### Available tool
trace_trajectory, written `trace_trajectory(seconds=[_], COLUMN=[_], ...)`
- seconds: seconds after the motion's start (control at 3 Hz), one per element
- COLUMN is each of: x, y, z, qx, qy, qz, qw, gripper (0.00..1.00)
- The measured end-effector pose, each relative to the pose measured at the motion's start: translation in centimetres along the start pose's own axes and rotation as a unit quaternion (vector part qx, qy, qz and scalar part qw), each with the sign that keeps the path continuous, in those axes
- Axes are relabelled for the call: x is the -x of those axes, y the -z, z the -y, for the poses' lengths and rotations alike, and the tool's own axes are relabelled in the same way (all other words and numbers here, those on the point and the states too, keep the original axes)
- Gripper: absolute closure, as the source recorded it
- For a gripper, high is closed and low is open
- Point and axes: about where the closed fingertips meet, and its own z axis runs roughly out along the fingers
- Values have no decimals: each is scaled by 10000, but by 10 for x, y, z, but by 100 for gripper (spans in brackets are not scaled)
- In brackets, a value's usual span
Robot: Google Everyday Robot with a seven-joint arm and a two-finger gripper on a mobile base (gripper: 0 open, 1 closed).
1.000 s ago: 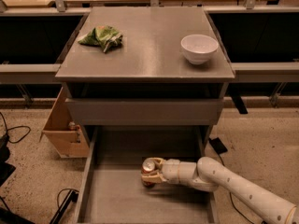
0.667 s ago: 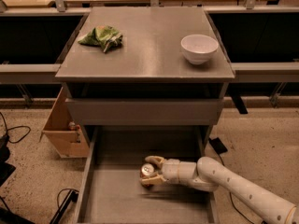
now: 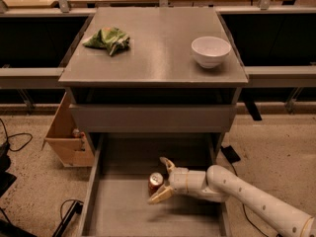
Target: Place coke can into middle drawer
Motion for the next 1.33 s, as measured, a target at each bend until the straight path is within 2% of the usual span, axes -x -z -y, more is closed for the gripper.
trace_trajectory(seconds=[0.33, 0.67, 1.0, 1.33], x=[24, 68, 108, 153], y=[-4, 6, 30, 61], z=[-13, -34, -44, -57], qx=[48, 232, 461, 490], qy=[17, 77, 136, 223], qz=[-178, -702, -1303, -1894], qw=[9998, 9972, 9903, 9804], gripper=[0, 0, 0, 0])
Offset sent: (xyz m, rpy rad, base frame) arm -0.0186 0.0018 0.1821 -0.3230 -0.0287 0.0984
